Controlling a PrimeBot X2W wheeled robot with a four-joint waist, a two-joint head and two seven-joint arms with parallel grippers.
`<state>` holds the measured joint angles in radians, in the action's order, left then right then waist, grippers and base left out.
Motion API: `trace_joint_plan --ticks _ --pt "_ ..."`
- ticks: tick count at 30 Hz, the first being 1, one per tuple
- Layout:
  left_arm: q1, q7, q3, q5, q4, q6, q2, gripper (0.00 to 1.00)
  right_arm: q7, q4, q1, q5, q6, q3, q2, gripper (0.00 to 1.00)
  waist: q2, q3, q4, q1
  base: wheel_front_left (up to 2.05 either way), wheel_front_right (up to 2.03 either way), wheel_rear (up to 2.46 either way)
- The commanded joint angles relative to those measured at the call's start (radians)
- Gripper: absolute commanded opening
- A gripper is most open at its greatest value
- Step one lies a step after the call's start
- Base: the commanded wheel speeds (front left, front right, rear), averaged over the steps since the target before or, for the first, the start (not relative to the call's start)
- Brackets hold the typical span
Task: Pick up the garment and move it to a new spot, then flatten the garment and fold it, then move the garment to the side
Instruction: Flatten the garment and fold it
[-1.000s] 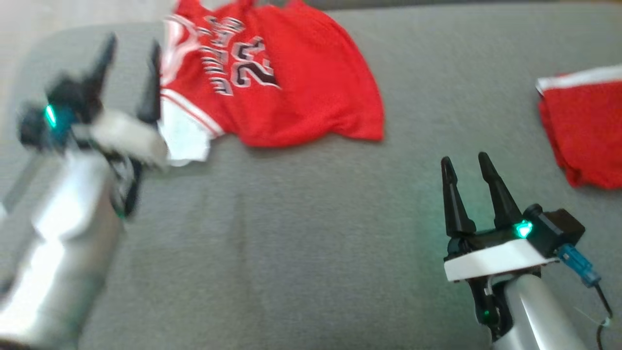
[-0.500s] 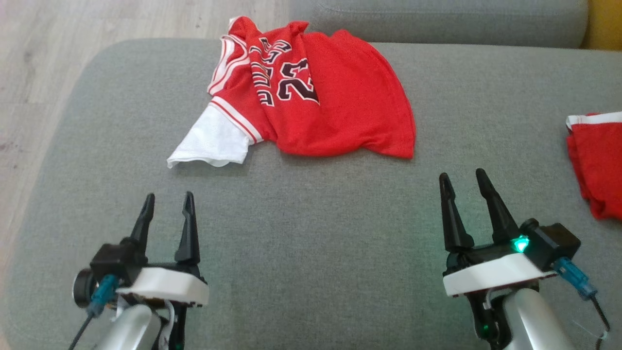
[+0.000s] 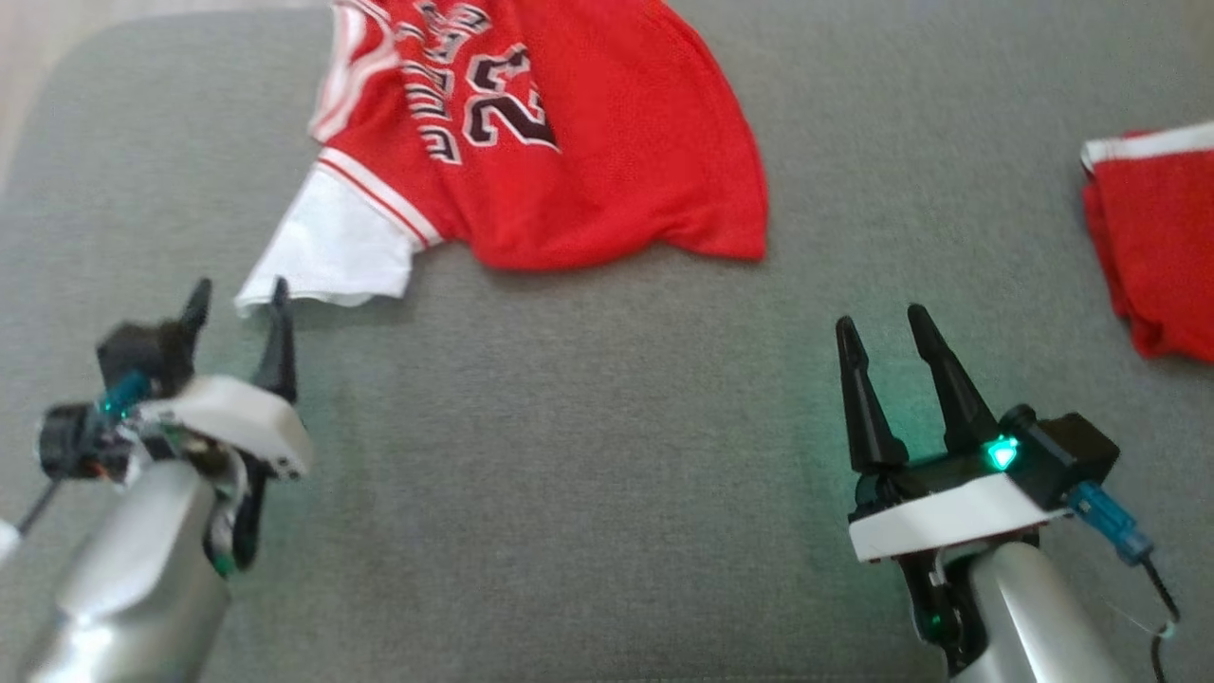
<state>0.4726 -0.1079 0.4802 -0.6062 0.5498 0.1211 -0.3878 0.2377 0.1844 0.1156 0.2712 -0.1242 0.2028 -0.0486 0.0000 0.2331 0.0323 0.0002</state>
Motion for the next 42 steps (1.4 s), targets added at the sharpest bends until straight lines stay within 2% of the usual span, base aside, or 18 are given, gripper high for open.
trace_joint_plan --ticks 1,4,16,26,35,36,37,38,42 --pt "0.077 0.011 -0.045 -0.001 0.027 -0.012 -0.045 1.0 0.006 -0.036 0.034 -0.005 -0.007 0.03 -0.002 1.0 0.0 0.042 -0.036 -0.0002 0.0 0.0 0.0" --pt "0.142 0.028 -0.044 0.0 0.121 -0.031 -0.05 1.0 0.008 -0.034 0.041 -0.008 -0.007 0.038 -0.002 1.0 0.0 0.069 -0.055 -0.0002 0.0 0.0 0.0" --pt "0.276 0.064 -0.028 0.005 0.415 -0.053 -0.042 1.0 0.019 -0.026 0.058 0.004 -0.007 0.045 -0.002 1.0 0.0 0.117 -0.094 -0.0002 0.0 0.0 0.0" --pt "0.288 0.104 0.039 0.023 0.502 -0.138 0.001 1.0 0.023 -0.012 0.068 0.015 -0.007 0.046 -0.002 1.0 0.0 0.102 -0.089 -0.0002 0.0 0.0 0.0" --pt "0.271 0.143 0.064 0.019 0.543 -0.16 0.019 1.0 0.024 -0.001 0.074 0.03 -0.007 0.057 -0.002 1.0 0.0 0.068 -0.088 -0.0002 0.0 0.0 0.0" --pt "0.267 0.146 0.067 0.018 0.544 -0.164 0.022 0.76 0.024 -0.001 0.073 0.031 -0.007 0.057 -0.002 1.0 0.0 0.063 -0.088 -0.0002 0.0 0.0 0.0" --pt "0.263 0.146 0.068 0.015 0.544 -0.168 0.026 0.26 0.024 0.0 0.073 0.032 -0.007 0.057 -0.002 1.0 0.0 0.057 -0.087 -0.0002 0.0 0.0 0.0" --pt "0.259 0.147 0.072 0.015 0.543 -0.173 0.029 0.0 0.024 0.0 0.073 0.033 -0.007 0.057 -0.002 1.0 0.0 0.05 -0.087 -0.0002 0.0 0.0 0.0" --pt "0.25 0.108 0.074 0.011 0.519 -0.178 0.041 0.0 0.024 0.002 0.07 0.034 -0.007 0.049 -0.002 1.0 0.0 0.028 -0.078 -0.0002 0.0 0.0 0.0"
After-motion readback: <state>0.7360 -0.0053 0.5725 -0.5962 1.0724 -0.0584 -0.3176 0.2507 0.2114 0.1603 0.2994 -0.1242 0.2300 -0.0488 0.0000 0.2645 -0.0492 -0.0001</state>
